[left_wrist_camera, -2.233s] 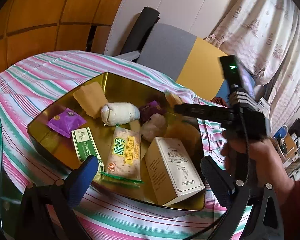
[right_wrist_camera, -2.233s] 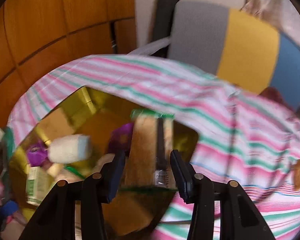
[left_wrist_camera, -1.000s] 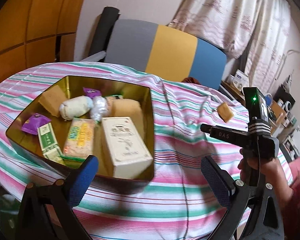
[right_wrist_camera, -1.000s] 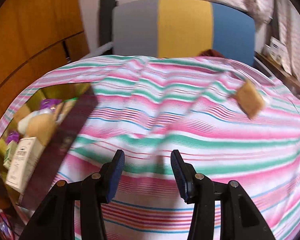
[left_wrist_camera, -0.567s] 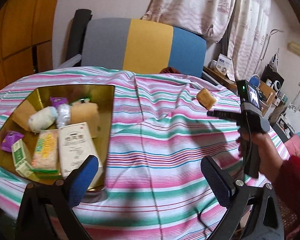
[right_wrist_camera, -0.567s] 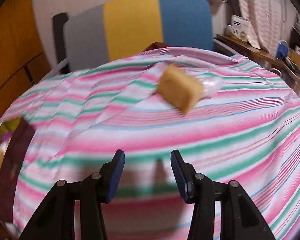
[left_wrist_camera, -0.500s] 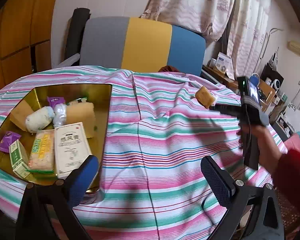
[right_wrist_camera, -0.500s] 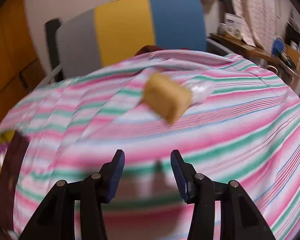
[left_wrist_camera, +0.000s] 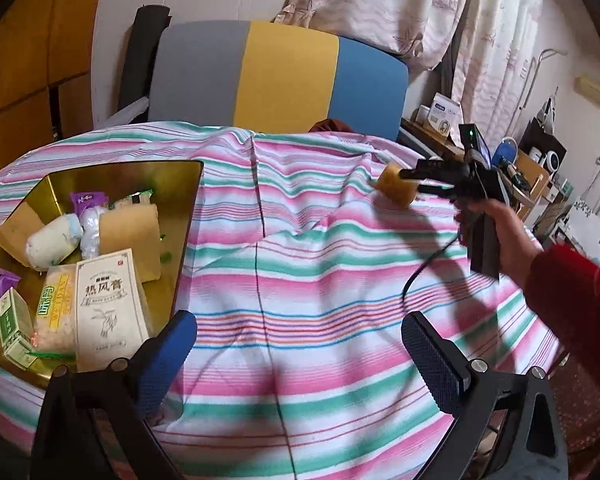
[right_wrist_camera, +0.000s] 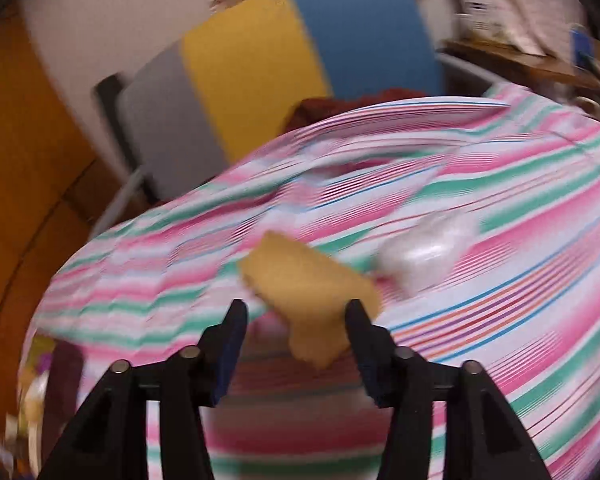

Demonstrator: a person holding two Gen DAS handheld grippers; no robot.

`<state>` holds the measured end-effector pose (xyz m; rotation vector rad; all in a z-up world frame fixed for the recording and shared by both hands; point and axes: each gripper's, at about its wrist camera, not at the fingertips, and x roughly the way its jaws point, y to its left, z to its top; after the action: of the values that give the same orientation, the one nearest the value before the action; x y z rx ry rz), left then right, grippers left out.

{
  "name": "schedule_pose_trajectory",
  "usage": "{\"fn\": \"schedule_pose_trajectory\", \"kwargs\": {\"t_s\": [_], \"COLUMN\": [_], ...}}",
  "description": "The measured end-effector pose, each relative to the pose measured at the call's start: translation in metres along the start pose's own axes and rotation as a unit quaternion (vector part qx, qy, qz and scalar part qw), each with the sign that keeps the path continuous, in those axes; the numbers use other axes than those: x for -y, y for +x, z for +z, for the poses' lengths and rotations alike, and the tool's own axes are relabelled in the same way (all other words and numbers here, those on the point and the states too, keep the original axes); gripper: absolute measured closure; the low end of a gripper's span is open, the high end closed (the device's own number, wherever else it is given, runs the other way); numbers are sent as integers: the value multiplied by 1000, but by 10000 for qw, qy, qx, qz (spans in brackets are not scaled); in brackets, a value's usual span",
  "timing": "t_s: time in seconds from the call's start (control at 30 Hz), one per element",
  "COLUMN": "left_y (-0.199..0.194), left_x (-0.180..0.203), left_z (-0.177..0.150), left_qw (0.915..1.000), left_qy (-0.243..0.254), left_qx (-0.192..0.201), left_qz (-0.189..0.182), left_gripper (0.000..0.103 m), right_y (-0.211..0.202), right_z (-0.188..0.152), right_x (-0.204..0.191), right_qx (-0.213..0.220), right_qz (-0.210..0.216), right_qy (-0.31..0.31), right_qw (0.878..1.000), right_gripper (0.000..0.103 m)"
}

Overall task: Organize objects
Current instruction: 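Move the right tool to the second plastic-wrapped bundle and grasp it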

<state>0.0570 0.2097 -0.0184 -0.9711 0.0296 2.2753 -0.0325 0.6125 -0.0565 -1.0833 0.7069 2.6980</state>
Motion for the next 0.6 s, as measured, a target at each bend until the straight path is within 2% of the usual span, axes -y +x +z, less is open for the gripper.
{"fn": "schedule_pose_trajectory", "kwargs": {"t_s": [0.1,0.13,0.23,0.3,0.37,0.5,0.6], "left_y": [1,2,6,7,7,9,11], "left_x": [3,4,8,9,9,3,0], "left_z": [3,4,3,2,1,1,0], "left_qw": [10000,10000,10000,10000,9999,9998,9996], "left_qy": [-25,-11,9,-11,-44,-136,-173], "left_qx": [22,24,-10,-43,-65,-116,-198], "left_qz": [-54,-54,-75,-75,-64,-1,44], "left_gripper": [0,0,0,0,0,0,0], "right_y": [-15,-23,-49,-56,-49,-15,6], "right_z": [-16,-19,-16,-6,7,21,27], "right_x": [-25,-29,-20,-3,15,38,50], "right_qx": [-73,41,629,926,900,439,351], "right_qz": [930,989,359,-666,-1259,-1567,-1756], "right_qy": [-423,-511,-339,-39,213,592,745], "right_qw": [9947,9938,9968,9935,9877,9849,9810], "right_gripper": [47,47,45,37,35,35,35]}}
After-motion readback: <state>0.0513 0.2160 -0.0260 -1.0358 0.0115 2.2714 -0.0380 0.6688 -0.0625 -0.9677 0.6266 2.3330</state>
